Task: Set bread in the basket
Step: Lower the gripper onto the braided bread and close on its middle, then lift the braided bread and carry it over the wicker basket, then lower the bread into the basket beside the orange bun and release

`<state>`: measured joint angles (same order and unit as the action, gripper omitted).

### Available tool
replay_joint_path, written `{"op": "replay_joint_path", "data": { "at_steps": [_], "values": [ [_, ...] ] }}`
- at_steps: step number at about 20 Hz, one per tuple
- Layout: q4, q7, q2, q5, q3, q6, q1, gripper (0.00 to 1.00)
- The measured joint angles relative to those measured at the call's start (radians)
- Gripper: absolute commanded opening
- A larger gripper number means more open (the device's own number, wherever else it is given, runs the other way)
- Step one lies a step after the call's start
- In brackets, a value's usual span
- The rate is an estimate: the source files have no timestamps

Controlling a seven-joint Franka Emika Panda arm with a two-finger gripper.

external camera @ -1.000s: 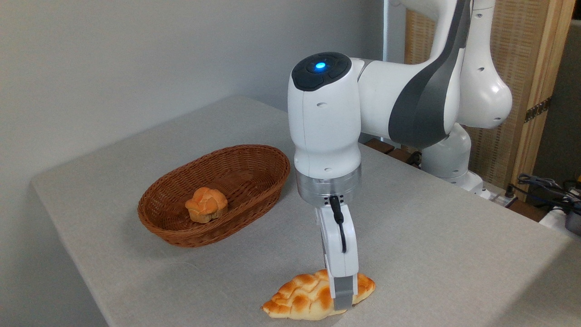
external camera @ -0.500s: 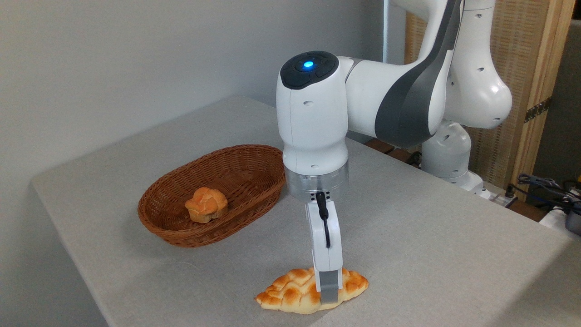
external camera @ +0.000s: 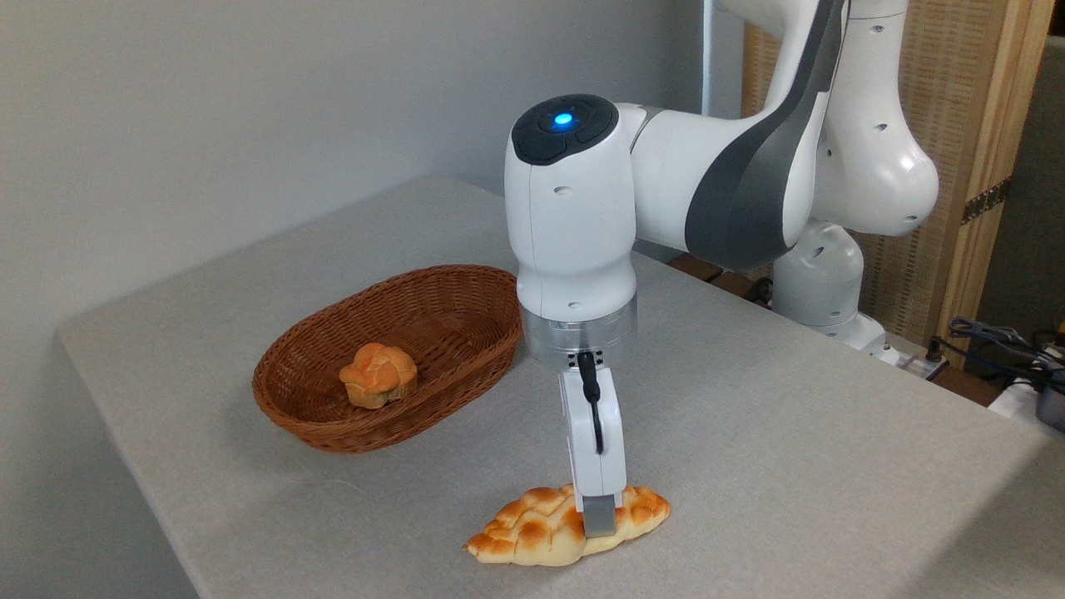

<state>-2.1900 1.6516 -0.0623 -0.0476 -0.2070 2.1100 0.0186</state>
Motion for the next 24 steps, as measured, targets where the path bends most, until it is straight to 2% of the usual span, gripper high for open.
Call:
{"op": "replay_joint_path", "data": {
  "at_steps": [4,7,9,13,16,18,21,23,24],
  "values": [
    [0.012,0.000,-0.017,-0.013,0.002,-0.070,0.000,0.34],
    [0.063,-0.027,-0.072,-0.029,0.003,-0.239,-0.001,0.34],
    [0.120,-0.073,-0.111,-0.063,0.021,-0.357,-0.001,0.34],
    [0.185,-0.225,-0.149,-0.147,0.105,-0.478,-0.003,0.35],
    [0.187,-0.401,-0.148,-0.226,0.191,-0.484,-0.006,0.35],
    [0.187,-0.525,-0.144,-0.256,0.273,-0.473,-0.009,0.39],
    [0.185,-0.680,-0.115,-0.262,0.378,-0.406,-0.019,0.54],
    [0.185,-0.753,-0.082,-0.262,0.407,-0.349,-0.033,0.87],
    [0.185,-0.784,-0.064,-0.262,0.412,-0.327,-0.044,1.00]
  ]
}}
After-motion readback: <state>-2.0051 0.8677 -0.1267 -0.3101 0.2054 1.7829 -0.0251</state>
